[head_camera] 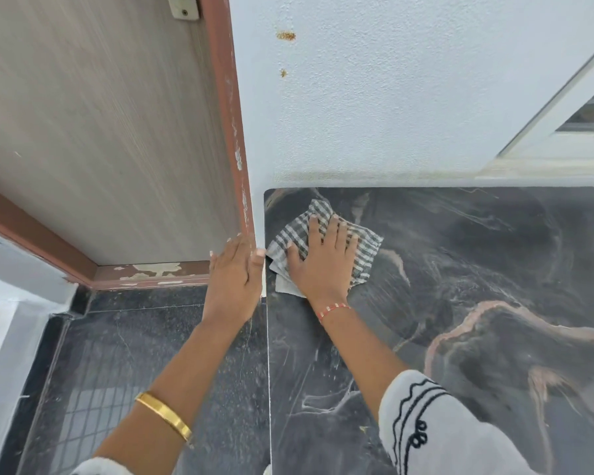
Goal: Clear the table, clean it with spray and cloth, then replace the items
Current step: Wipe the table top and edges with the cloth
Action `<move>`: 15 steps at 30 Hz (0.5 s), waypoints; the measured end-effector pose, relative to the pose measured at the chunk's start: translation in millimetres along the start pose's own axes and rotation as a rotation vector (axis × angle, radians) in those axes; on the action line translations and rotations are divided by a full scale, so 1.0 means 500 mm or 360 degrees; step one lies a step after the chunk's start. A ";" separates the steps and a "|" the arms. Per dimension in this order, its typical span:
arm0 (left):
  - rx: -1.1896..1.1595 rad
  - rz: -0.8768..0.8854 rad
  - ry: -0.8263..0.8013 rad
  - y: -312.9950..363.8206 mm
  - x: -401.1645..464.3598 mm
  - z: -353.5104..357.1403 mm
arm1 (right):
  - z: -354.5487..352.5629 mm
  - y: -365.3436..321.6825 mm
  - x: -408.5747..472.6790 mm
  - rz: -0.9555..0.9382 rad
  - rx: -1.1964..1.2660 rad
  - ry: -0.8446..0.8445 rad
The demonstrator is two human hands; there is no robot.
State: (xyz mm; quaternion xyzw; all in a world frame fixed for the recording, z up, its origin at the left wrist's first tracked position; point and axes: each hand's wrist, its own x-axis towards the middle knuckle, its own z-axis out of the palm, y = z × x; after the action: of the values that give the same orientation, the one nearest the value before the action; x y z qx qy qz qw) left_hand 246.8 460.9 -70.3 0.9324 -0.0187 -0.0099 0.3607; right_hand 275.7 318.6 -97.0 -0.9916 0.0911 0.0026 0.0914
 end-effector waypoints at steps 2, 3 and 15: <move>0.0013 0.0006 0.0004 0.007 -0.005 -0.006 | 0.003 -0.022 -0.040 -0.0149 0.0002 -0.0044; 0.0019 0.0010 0.0007 0.012 -0.007 -0.007 | 0.004 -0.029 -0.060 -0.0240 0.0020 -0.0075; 0.0034 0.0040 -0.0039 0.121 -0.079 0.094 | -0.012 0.110 -0.178 -0.0798 0.0111 -0.0125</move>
State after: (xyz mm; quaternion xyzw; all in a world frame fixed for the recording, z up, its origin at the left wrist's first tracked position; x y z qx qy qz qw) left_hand 204.3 386.2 -63.8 0.9358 -0.0350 -0.0166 0.3505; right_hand 178.3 280.3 -99.1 -0.9786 -0.1613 0.0151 0.1269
